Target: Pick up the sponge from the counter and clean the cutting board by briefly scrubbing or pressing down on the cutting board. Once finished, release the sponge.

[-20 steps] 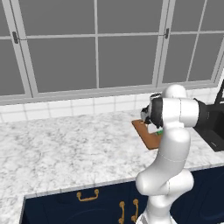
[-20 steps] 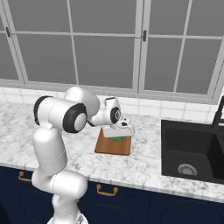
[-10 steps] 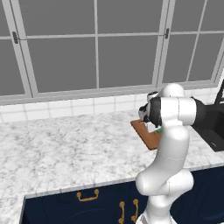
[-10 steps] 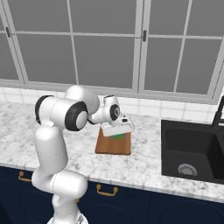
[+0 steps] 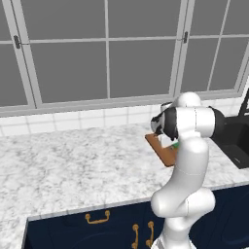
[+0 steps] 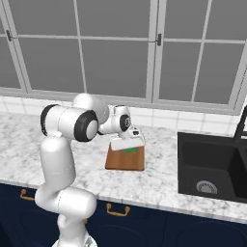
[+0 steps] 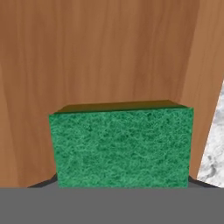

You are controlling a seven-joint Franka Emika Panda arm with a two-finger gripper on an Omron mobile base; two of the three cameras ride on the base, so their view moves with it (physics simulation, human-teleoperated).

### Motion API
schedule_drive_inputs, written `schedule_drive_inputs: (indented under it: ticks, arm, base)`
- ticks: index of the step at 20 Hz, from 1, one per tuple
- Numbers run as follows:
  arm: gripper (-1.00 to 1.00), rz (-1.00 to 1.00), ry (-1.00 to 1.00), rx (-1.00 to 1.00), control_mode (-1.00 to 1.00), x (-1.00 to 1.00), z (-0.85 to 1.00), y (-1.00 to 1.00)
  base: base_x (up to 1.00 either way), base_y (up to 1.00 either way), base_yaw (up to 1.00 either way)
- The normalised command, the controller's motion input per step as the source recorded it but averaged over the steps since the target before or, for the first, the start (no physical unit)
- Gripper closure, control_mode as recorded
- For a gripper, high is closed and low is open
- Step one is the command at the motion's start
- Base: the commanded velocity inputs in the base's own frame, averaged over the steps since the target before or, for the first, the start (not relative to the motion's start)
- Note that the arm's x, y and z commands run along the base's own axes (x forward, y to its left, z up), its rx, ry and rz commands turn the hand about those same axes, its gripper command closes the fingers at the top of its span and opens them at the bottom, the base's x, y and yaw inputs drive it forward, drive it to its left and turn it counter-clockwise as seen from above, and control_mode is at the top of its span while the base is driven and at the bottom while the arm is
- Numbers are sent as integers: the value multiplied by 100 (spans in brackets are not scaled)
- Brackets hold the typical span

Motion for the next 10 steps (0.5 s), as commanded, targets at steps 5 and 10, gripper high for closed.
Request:
schedule_drive_inputs:
  ticks: [5, 10]
  arm:
    - [-100, 7, -19, 5, -100, -18, -24, 1]
    - [-100, 8, -12, 2, -100, -11, -58, 15]
  base:
    - [0, 0, 0]
    - [0, 0, 0]
